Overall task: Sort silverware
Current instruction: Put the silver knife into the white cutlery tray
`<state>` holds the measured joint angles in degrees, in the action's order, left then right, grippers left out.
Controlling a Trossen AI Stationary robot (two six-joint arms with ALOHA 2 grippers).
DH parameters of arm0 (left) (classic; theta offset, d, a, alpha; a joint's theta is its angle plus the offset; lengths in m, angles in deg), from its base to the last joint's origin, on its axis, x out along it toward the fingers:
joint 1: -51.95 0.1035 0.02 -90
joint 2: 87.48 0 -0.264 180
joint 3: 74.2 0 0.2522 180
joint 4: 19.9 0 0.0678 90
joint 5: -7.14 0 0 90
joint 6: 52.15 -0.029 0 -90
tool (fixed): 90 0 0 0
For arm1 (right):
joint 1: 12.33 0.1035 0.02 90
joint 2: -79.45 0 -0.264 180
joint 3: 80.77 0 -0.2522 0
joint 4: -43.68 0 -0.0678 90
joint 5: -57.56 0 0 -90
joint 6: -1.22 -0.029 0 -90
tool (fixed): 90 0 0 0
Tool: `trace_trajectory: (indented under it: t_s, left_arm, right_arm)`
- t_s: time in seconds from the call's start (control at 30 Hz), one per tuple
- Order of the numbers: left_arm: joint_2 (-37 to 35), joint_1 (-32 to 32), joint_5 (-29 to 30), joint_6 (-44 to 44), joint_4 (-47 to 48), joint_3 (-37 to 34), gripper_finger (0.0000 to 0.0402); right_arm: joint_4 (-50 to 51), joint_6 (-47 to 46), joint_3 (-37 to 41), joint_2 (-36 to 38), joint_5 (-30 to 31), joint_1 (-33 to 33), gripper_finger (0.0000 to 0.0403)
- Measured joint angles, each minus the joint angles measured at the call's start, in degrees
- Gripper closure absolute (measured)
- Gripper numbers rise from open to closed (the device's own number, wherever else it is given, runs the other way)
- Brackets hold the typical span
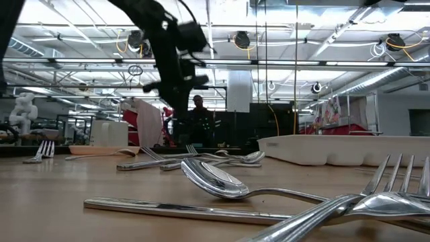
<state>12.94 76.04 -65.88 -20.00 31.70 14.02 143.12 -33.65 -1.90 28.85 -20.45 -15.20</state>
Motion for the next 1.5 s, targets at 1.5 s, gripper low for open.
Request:
trace_trajectory:
  t_s: [1.5]
  left_arm:
    - [16.7,4.9,-11.0,-13.0,0.5,8.2,0.0264]
  right_arm:
    - [2.9,5.6,0.0,0.2,-0.4,0.0,0.0165]
